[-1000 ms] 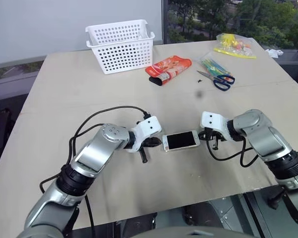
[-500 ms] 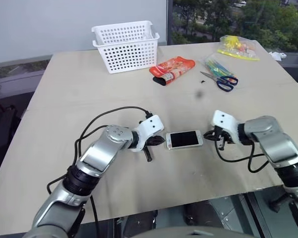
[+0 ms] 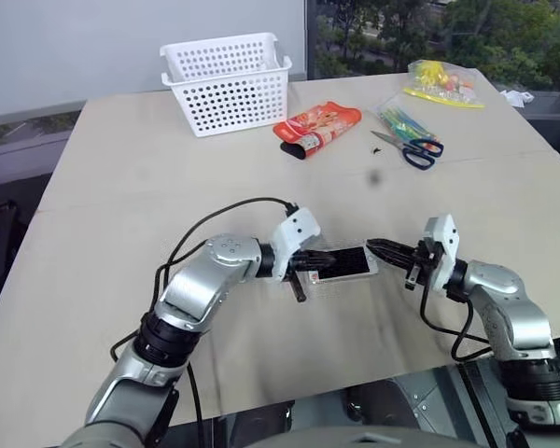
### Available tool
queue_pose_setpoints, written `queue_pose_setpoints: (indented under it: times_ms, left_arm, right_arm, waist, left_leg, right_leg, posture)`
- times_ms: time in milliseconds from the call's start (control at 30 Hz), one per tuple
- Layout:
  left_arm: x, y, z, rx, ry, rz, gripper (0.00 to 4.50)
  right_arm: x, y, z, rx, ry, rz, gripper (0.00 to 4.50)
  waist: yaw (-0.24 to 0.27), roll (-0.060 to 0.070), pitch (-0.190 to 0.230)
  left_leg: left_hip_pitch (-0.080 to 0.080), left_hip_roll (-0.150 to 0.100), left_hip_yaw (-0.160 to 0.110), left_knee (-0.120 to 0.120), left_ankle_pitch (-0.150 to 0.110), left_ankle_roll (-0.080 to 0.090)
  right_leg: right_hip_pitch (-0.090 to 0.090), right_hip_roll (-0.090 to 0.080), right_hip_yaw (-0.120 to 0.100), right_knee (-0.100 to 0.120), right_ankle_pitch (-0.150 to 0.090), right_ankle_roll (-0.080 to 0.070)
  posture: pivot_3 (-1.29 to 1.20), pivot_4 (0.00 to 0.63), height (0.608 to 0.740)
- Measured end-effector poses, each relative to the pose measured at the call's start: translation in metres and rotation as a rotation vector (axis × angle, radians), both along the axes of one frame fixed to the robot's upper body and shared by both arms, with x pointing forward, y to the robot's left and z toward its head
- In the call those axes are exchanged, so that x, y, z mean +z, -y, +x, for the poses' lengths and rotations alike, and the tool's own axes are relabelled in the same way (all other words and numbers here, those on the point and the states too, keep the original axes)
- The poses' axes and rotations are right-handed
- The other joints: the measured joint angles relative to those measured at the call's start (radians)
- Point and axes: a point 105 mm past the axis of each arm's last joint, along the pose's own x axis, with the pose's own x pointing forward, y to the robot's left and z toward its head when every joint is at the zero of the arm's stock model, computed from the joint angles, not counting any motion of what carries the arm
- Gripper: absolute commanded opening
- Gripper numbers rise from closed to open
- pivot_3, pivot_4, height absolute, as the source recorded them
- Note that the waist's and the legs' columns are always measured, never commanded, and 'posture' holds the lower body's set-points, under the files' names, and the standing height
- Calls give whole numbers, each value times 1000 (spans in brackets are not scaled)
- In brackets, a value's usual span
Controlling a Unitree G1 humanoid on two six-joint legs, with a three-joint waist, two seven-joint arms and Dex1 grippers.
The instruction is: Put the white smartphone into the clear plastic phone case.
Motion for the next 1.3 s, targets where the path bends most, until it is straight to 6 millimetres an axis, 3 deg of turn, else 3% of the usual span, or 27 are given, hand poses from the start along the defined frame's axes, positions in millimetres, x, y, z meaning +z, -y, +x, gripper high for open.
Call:
queue_pose_setpoints:
  times_ms: [133, 533, 833, 1067, 1133, 1200, 1300]
  left_arm:
    - [-5, 0, -1, -16, 13, 10, 0]
    - [-19, -12, -1, 20, -12, 55, 0]
    - [-28, -17, 0, 57, -47, 76, 0]
    - [-31, -21, 2, 74, -43, 95, 0]
    - [-31, -21, 3, 77, -40, 97, 0]
    - [-31, -22, 3, 80, -36, 97, 0]
    - [-31, -25, 2, 103, -34, 62, 0]
  right_arm:
    - [-25, 4, 0, 3, -48, -18, 108]
    - [-48, -5, 6, 45, -45, -254, 108]
    - [-58, -6, 13, 3, -243, -298, 108]
    - [-60, -22, 30, -131, -472, -79, 108]
    - [-59, -22, 33, -145, -468, -81, 108]
    - [-58, -20, 34, -147, -450, -88, 108]
    - [-55, -14, 29, -94, -274, -147, 1393]
  waist:
    - [3, 1, -1]
    - [-2, -9, -20]
    - [0, -14, -47]
    - [-23, -2, -52]
    - [-27, 8, -51]
    - [-27, 11, -51]
    - [-23, 15, -48]
  left_leg:
    - [3, 0, 1, 0, 0, 0]
    - [34, 3, -1, -4, -3, -5]
    - [35, 2, -4, -7, -4, -7]
    - [28, 5, -21, -12, -5, -8]
    - [18, 5, -24, -15, -5, -8]
    - [18, 5, -24, -20, -5, -8]
    - [16, 4, -23, -22, -5, -8]
  right_leg:
    - [2, 0, 0, 1, -1, 2]
    - [26, -2, 2, 0, -2, 2]
    - [26, -17, -4, -5, -3, 2]
    - [26, -25, -34, -37, -3, 2]
    - [26, -27, -41, -49, -2, 2]
    - [24, -29, -45, -56, -2, 2]
    - [23, -35, -53, -59, -2, 2]
  posture:
    - [0, 150, 740]
    - [0, 150, 740]
    - [0, 150, 740]
    - [0, 150, 740]
    - [0, 150, 740]
    - [0, 150, 740]
    - [0, 150, 740]
